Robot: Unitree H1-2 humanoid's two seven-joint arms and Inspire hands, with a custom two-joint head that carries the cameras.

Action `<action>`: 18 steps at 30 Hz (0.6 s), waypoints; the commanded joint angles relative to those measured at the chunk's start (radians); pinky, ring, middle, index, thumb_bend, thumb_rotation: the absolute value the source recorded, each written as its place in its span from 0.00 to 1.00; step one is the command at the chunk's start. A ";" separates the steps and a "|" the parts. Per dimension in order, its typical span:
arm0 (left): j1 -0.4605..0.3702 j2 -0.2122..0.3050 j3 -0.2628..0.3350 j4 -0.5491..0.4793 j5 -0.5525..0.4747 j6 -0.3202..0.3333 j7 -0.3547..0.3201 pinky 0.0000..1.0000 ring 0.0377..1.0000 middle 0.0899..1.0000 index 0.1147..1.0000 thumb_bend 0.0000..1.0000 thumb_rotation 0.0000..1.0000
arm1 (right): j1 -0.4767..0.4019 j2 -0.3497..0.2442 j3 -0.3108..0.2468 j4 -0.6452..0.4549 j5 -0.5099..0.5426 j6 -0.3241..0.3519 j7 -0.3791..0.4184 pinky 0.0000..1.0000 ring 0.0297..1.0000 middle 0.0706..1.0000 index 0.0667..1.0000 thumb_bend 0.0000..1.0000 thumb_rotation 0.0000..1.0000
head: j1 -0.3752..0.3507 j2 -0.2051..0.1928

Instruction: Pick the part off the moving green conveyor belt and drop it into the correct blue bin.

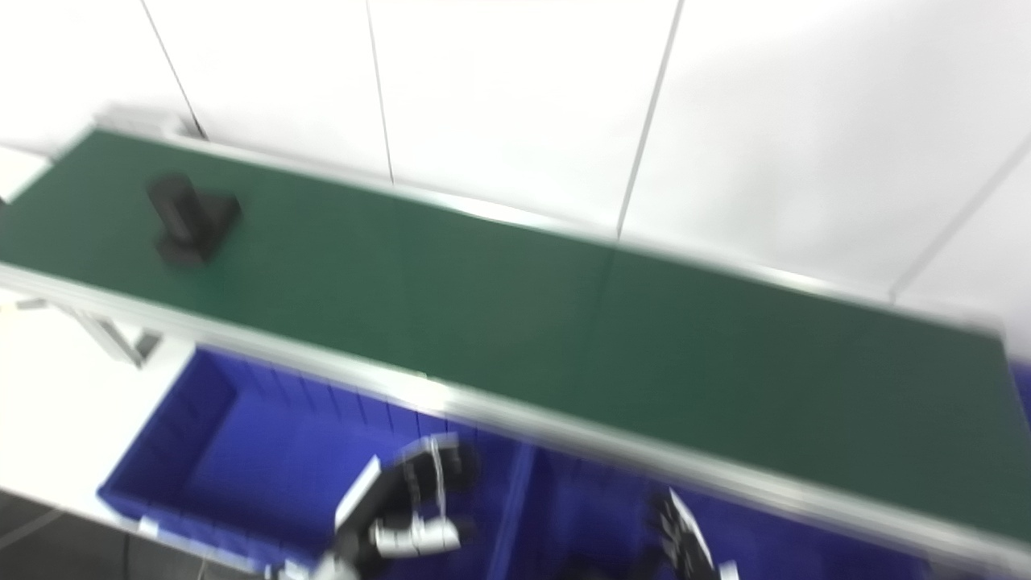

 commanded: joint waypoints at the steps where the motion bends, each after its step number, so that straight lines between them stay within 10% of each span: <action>1: -0.026 -0.011 0.002 -0.006 0.010 -0.041 0.009 0.72 0.70 0.69 0.68 0.75 0.00 | -0.012 -0.001 0.005 -0.007 0.014 -0.058 -0.001 0.71 0.80 0.84 0.86 0.59 0.00 | 0.006 -0.014; 18: -0.045 -0.011 0.013 0.042 0.024 -0.042 0.009 0.68 0.68 0.66 0.64 0.82 0.00 | -0.030 -0.007 0.024 0.039 0.019 -0.058 -0.029 0.69 0.79 0.83 0.84 0.60 0.00 | 0.006 -0.086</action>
